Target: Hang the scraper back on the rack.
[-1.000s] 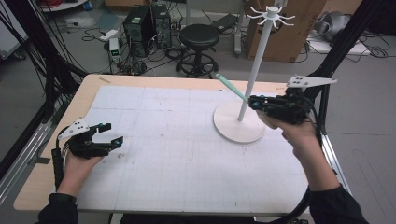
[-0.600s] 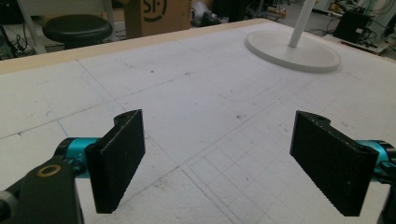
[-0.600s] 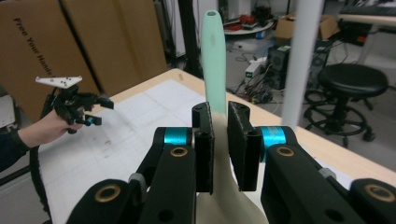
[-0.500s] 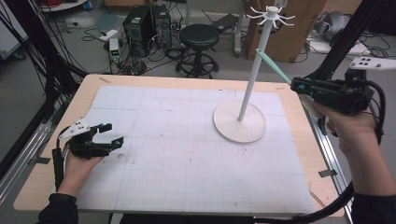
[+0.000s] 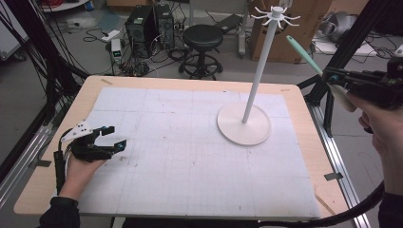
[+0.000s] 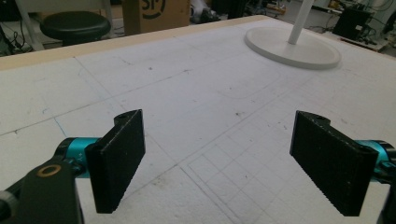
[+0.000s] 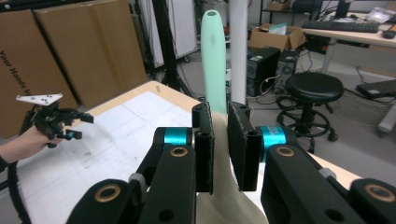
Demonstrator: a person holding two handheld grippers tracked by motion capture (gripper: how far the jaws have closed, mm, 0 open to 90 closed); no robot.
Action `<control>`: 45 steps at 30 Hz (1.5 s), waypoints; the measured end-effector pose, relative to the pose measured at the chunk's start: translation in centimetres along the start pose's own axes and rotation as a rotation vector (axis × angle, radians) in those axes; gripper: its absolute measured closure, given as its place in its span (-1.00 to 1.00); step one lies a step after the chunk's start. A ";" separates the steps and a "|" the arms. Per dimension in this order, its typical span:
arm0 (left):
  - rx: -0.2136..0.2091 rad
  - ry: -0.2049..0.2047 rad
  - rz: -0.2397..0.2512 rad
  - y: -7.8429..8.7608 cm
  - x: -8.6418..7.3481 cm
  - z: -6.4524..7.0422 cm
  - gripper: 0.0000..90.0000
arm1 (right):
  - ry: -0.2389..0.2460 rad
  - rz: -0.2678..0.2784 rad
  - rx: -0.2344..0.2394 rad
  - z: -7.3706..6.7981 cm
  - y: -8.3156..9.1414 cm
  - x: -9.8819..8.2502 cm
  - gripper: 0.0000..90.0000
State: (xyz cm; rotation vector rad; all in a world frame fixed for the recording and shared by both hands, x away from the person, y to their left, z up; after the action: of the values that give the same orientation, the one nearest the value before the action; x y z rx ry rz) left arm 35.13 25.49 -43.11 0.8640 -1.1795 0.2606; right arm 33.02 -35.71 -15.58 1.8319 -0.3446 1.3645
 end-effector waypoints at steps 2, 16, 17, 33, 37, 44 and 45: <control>-0.001 0.002 -0.004 0.0 0.0 0.0 -0.58 | -0.002 0.006 -0.004 0.2 0.3 0.3 0.80; -0.001 0.002 -0.009 0.0 -0.1 0.1 -0.58 | -0.011 0.018 -0.048 1.7 1.1 1.6 0.80; -0.001 0.002 -0.009 0.0 -0.1 0.1 -0.58 | -0.013 0.018 -0.047 1.7 1.1 1.6 0.80; -0.003 -0.002 -0.015 -0.1 -0.1 0.2 -0.58 | -0.006 0.006 -0.047 1.7 0.3 1.8 0.80; -0.006 0.000 -0.017 -0.1 -0.1 0.2 -0.58 | -0.005 0.005 -0.047 1.7 0.2 1.7 0.80; -0.004 -0.005 -0.020 -0.2 -0.2 0.2 -0.58 | 0.003 -0.005 -0.050 1.6 -0.3 1.7 0.80; -0.004 -0.006 -0.021 -0.2 -0.2 0.2 -0.58 | 0.004 -0.005 -0.047 1.5 -0.3 1.7 0.80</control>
State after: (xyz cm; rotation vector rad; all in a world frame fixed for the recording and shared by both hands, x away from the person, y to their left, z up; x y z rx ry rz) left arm 35.06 25.28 -43.31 0.8736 -1.1756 0.2390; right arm 34.91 -36.23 -14.38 1.7898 -0.3667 1.3454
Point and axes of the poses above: each handheld gripper's, and its own axes: y roughly backward along the jaws, x roughly out of its top, z roughly to its right, the point moved 5 cm from there along -y, roughly forward along the jaws, and after that the axes turned 9 degrees about -z, right-handed, at the moved point
